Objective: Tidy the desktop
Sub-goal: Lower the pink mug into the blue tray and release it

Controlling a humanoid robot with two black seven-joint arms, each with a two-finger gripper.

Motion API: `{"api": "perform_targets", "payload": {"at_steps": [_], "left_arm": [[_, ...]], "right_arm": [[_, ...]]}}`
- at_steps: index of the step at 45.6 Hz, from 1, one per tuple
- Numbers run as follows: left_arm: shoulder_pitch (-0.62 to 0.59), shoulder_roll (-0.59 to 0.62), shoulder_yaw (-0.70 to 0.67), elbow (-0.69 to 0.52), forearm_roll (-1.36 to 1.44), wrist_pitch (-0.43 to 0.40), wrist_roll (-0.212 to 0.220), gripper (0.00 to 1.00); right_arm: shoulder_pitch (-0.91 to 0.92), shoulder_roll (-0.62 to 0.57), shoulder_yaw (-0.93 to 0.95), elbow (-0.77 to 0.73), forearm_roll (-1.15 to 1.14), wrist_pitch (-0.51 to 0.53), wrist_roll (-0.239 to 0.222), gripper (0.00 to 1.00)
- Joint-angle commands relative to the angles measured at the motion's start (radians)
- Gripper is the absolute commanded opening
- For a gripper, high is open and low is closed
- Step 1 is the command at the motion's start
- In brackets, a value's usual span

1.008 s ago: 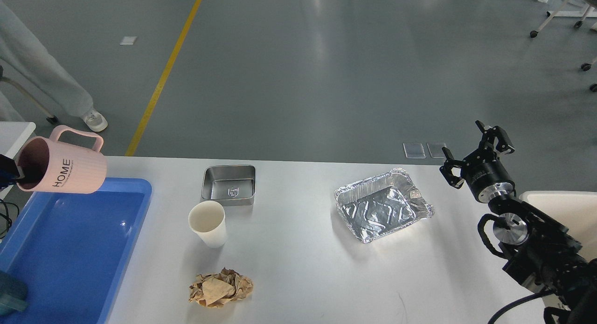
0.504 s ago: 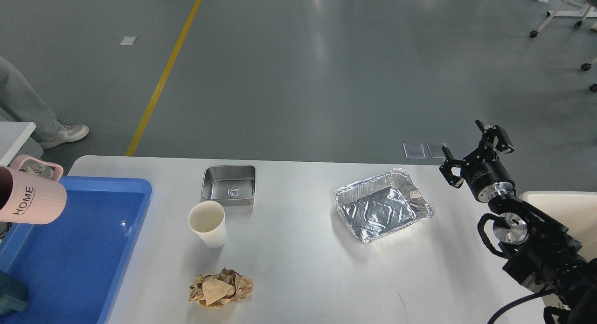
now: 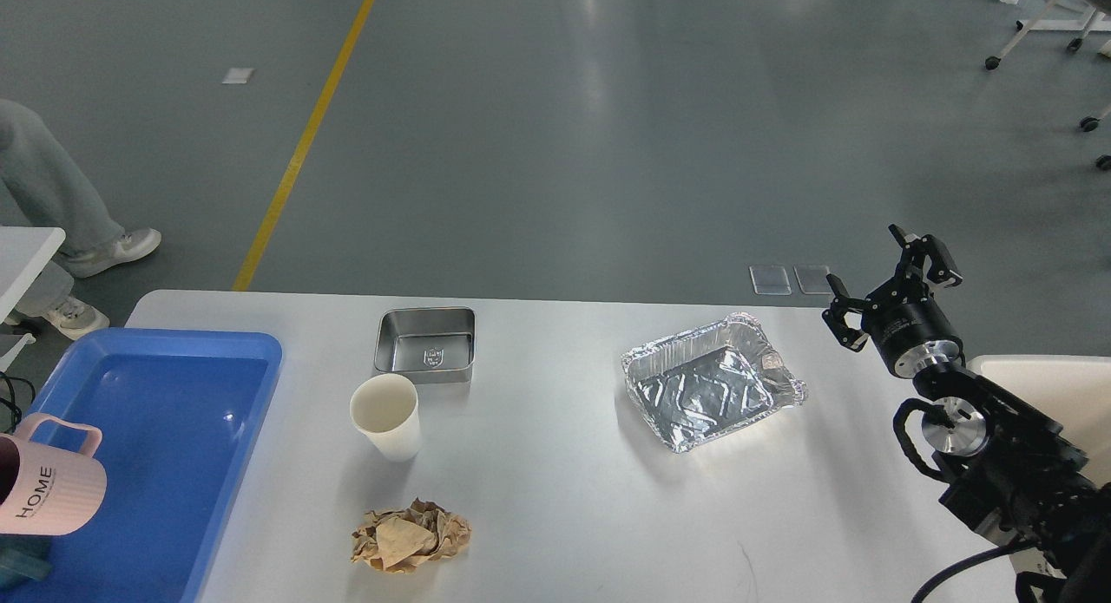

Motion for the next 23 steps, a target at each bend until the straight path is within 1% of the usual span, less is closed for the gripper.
{"api": "perform_targets", "payload": {"at_steps": [1,8,11,17,23], "left_arm": [[0.003,-0.05,0.057,0.05,0.003,0.025,-0.028,0.0],[0.004,-0.122,0.119,0.131,0.003,0.065,-0.045,0.0],[0.004,-0.156,0.125,0.154,0.003,0.074,-0.046,0.0],[0.004,-0.196,0.125,0.162,0.003,0.079,-0.046,0.0],[0.003,-0.251,0.123,0.177,0.003,0.102,-0.045,0.03]], "right_arm": [[-0.004,-0.001,0.0,-0.002,0.0,0.0,0.0,1.0],[-0.01,-0.001,0.0,-0.002,0.0,0.0,0.0,1.0],[-0.013,-0.001,0.0,-0.002,0.0,0.0,0.0,1.0],[-0.016,0.001,0.0,-0.002,0.0,0.0,0.0,1.0],[-0.016,0.004,0.0,-0.002,0.0,-0.001,0.0,1.0]]}}
